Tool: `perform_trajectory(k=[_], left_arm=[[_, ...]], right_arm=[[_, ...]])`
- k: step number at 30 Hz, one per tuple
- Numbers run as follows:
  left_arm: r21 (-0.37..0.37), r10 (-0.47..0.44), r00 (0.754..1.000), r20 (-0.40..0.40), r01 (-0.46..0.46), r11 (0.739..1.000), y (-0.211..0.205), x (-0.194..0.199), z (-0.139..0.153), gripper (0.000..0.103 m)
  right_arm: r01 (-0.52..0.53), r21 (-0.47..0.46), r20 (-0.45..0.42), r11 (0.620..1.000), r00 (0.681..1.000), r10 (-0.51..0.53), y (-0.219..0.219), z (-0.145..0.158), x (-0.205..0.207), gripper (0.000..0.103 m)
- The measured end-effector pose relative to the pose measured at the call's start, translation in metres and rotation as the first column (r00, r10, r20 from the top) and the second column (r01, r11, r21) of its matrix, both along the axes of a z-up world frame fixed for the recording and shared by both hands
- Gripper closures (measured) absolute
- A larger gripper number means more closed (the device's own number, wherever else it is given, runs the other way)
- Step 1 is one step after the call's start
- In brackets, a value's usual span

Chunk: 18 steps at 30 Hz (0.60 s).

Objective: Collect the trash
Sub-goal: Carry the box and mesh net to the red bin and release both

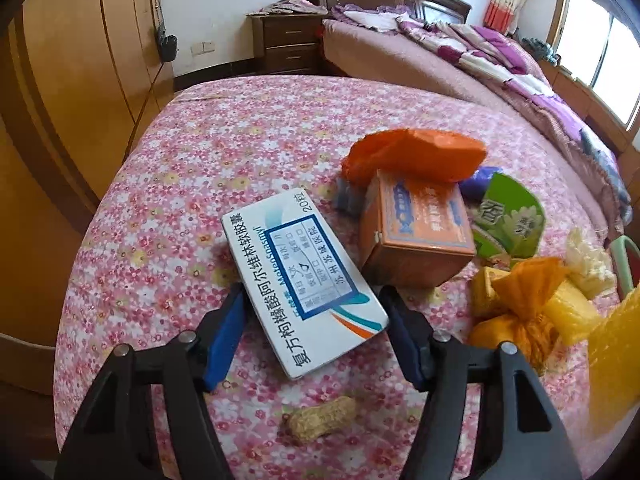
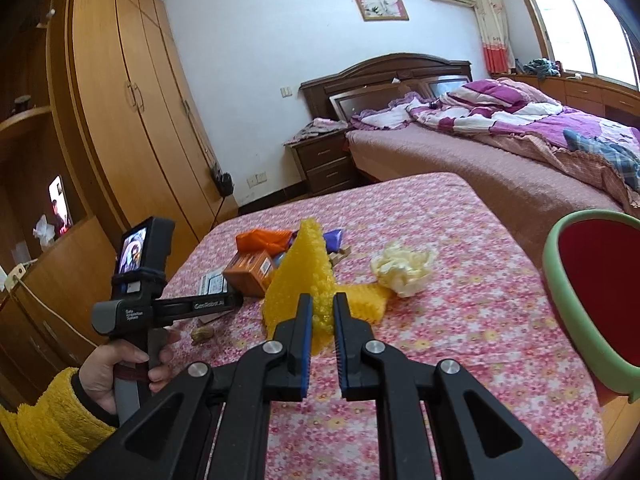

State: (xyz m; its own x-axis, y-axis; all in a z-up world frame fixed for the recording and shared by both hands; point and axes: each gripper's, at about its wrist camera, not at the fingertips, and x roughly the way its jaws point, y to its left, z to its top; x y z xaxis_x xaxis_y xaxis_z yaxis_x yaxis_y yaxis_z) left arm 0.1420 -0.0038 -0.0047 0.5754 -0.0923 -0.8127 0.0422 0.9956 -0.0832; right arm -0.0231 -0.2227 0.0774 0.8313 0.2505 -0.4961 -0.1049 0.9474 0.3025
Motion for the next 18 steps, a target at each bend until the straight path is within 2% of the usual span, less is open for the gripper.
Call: perform_trajectory(k=[10,18], left_arm=[[-0.097,-0.073,0.989,0.129,0.086,0.992,-0.005,-0.040,0.048,0.036],[-0.101,-0.217,0.954,0.209,0.242,0.965,-0.048,-0.070,0.087,0.036]], right_arm=[[0.076,0.023,0.061,0.997,0.995,-0.077,-0.029,0.016,-0.020,0.091],[0.194,0.021,0.112,0.981,0.974,-0.195,-0.064,0.033,-0.039,0.091]])
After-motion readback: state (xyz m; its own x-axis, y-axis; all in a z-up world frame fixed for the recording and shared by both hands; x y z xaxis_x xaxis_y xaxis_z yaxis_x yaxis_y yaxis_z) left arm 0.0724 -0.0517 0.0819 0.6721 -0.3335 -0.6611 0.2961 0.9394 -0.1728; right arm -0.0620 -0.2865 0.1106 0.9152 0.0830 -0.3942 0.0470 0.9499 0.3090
